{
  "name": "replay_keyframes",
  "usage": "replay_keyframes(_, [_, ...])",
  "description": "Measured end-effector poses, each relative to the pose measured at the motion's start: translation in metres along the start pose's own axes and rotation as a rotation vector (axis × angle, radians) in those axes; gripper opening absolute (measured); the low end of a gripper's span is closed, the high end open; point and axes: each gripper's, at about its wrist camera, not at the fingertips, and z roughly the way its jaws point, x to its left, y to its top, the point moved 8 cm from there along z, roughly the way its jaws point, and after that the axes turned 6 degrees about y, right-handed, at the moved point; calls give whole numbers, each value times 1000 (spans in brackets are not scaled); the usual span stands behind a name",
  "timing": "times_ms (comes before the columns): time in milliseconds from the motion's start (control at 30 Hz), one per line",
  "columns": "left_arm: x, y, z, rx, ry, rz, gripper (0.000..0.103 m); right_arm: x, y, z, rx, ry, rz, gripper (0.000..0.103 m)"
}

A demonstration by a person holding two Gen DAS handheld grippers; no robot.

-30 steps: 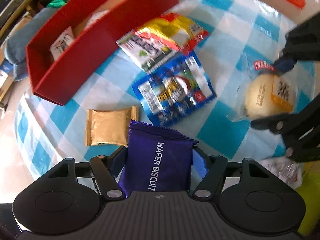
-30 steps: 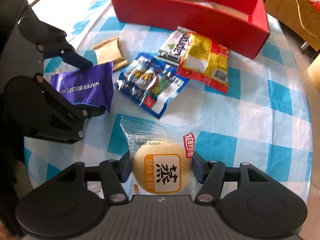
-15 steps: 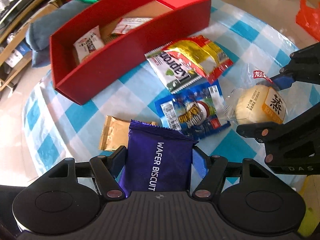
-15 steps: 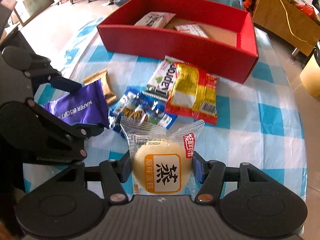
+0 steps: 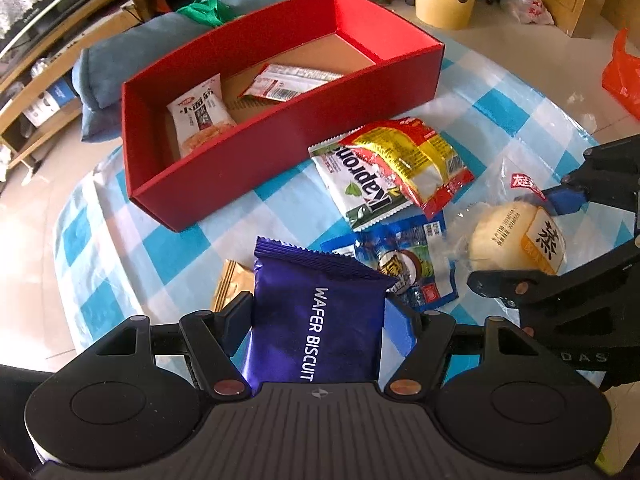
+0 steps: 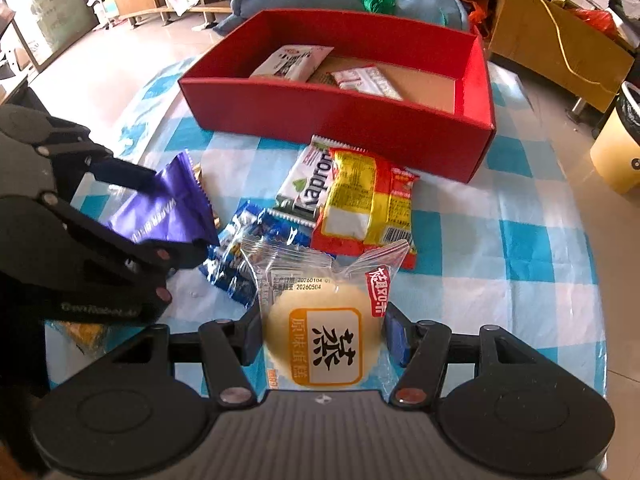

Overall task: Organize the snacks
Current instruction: 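Carry the steamed bun with the right tool while the left tool carries the wafer biscuit to the box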

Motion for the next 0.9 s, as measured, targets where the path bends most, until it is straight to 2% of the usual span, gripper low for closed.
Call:
replay_keyframes(433, [8,7,-2,-15,-5,-52,73,-6,13,-5,-42,-1,32,53])
replay_keyframes(900, [31,29,-14,-72,0,-162,73,-16,40,-18,-123,-9,61,53])
